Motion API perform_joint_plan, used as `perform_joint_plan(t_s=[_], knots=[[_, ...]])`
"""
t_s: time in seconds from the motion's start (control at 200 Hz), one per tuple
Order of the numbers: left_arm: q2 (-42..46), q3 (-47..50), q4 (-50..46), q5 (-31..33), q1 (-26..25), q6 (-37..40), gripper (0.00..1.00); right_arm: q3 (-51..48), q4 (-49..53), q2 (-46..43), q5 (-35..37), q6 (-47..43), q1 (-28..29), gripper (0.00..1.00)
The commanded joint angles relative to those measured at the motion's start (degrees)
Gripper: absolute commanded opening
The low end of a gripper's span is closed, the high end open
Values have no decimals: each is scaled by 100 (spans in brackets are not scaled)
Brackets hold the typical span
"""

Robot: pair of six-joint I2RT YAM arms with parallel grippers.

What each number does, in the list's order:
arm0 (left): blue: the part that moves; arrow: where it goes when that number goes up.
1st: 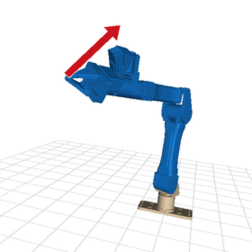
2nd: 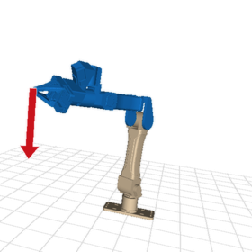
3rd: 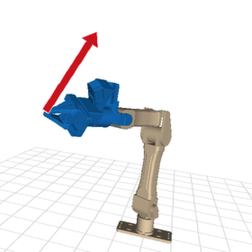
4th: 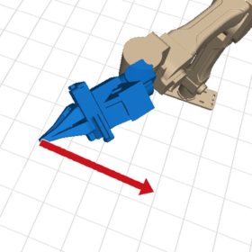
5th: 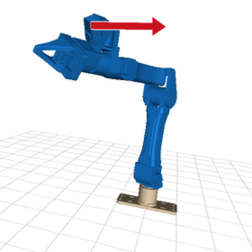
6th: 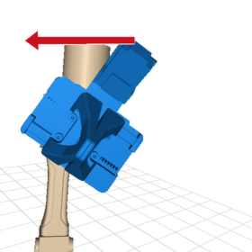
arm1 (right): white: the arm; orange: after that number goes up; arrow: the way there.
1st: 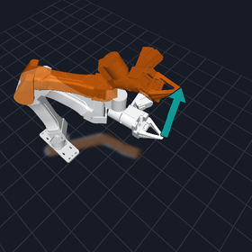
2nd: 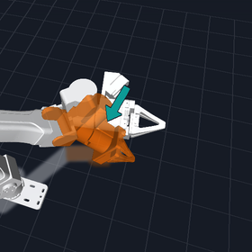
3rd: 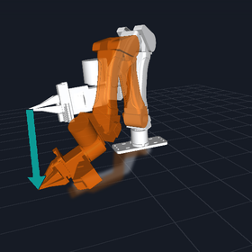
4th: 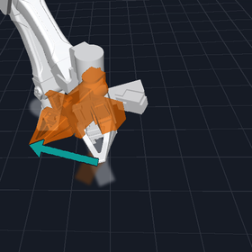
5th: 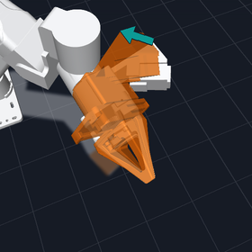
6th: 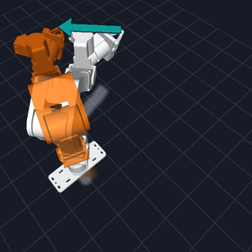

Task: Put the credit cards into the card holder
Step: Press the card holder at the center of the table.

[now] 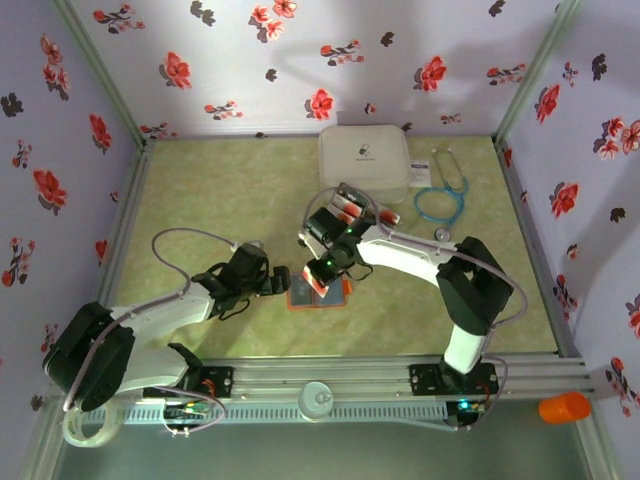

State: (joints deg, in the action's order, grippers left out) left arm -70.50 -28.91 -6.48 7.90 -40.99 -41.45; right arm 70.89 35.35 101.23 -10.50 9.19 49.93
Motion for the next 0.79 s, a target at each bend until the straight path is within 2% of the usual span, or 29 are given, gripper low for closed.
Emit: perform_joint_plan(t_s=[0.0,0.27,0.79], knots=[[49,73,-116,72,-32,93,100,131,318,166,39,-132,42,0],[-57,12,-169,1,-118,170,100,91,376,232,109,-128,51,0],[-778,-349,-223,192,-644,291,100,-1,349,180,135,-84,51,0]])
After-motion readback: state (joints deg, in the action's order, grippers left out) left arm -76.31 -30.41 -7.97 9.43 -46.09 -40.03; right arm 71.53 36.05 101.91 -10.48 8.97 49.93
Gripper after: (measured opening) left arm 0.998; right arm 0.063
